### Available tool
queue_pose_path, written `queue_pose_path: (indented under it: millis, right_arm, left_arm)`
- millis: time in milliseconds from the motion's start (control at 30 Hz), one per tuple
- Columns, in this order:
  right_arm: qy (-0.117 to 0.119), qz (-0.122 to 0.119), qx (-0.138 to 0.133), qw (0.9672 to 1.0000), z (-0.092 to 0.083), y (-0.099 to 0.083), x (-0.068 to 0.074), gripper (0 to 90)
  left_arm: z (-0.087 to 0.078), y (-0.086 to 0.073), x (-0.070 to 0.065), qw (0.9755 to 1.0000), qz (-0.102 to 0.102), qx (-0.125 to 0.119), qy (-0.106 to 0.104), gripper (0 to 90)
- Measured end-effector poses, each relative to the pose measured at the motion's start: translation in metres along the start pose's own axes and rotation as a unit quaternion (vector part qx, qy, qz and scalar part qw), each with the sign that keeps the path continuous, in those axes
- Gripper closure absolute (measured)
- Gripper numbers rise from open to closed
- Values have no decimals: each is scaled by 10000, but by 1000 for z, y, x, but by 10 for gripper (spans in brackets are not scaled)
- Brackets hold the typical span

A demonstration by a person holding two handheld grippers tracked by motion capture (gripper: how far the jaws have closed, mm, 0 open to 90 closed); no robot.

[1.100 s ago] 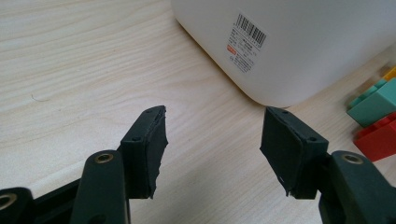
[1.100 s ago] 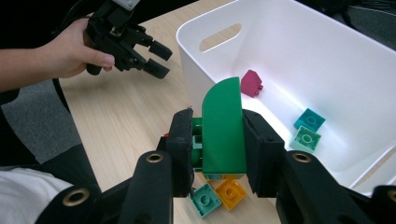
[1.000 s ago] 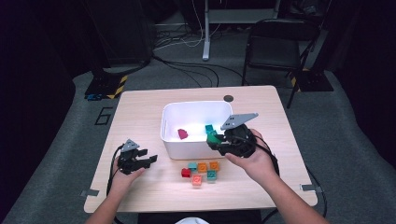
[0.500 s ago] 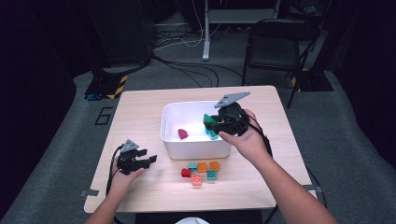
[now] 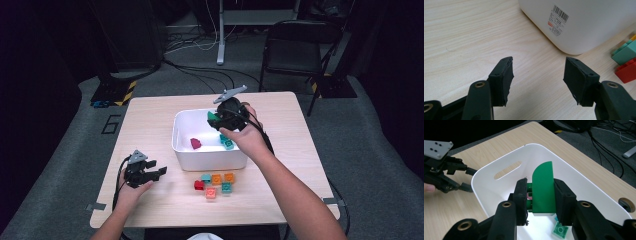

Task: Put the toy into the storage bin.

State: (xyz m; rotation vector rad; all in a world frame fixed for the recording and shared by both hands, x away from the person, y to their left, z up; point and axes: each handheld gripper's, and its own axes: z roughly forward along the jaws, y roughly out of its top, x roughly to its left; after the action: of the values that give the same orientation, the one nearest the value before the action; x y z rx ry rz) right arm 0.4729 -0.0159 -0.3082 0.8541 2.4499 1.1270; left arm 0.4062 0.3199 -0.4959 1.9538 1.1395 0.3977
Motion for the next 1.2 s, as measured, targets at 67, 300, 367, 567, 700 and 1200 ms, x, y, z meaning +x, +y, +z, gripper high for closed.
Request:
queue_pose_path:
  millis: [67, 300, 367, 567, 700, 1200]
  right_arm:
    - [-20, 8, -15, 10000, 7, 2, -3, 661]
    - [-122, 190, 71, 9997, 29, 5, -17, 661]
    - [-157, 245, 85, 9995, 36, 5, -22, 661]
    - [-216, 336, 274, 9988, 59, 2, -30, 660]
    - [-200, 359, 276, 9988, 73, 1, -30, 660]
    - [-257, 443, 593, 9969, 102, -9, -30, 660]
  left_arm:
    - [0, 0, 0, 10000, 3, 0, -2, 404]
    - [0, 0, 1, 10000, -12, 0, 7, 403]
    - [1, 0, 1, 10000, -15, -8, 9, 404]
    - [0, 0, 1, 10000, -18, -5, -1, 404]
    - [1, 0, 1, 10000, -8, -2, -4, 404]
    - [0, -1, 2, 10000, -4, -10, 1, 404]
